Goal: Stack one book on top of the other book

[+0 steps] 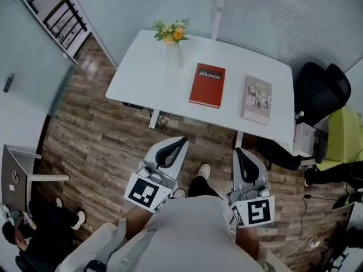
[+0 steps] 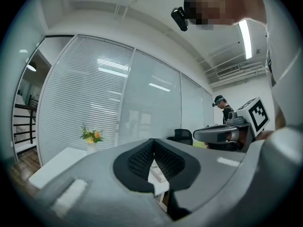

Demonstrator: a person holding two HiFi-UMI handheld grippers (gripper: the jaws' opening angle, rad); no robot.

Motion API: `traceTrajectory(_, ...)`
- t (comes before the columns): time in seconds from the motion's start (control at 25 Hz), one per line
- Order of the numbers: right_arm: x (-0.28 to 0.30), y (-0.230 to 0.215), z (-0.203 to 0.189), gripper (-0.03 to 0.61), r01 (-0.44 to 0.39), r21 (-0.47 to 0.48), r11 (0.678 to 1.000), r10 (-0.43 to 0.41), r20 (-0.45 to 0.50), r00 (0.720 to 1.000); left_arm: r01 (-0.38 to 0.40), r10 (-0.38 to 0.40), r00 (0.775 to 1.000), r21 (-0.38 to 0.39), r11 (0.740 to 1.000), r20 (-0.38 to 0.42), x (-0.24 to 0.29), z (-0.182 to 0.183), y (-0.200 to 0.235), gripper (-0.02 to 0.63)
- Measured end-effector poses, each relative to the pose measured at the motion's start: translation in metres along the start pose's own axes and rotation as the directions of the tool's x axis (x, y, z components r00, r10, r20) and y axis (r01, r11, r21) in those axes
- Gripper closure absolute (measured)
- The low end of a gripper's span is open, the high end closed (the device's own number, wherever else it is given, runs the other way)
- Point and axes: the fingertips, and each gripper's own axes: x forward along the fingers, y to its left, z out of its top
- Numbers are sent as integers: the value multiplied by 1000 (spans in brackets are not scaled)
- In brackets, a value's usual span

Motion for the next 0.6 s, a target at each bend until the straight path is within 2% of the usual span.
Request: traceTrajectory(0.6, 59, -124, -6, 574, -17, 14, 1000, 17, -7, 1000, 11, -11, 1000, 16, 1000, -12, 146, 5, 7, 611)
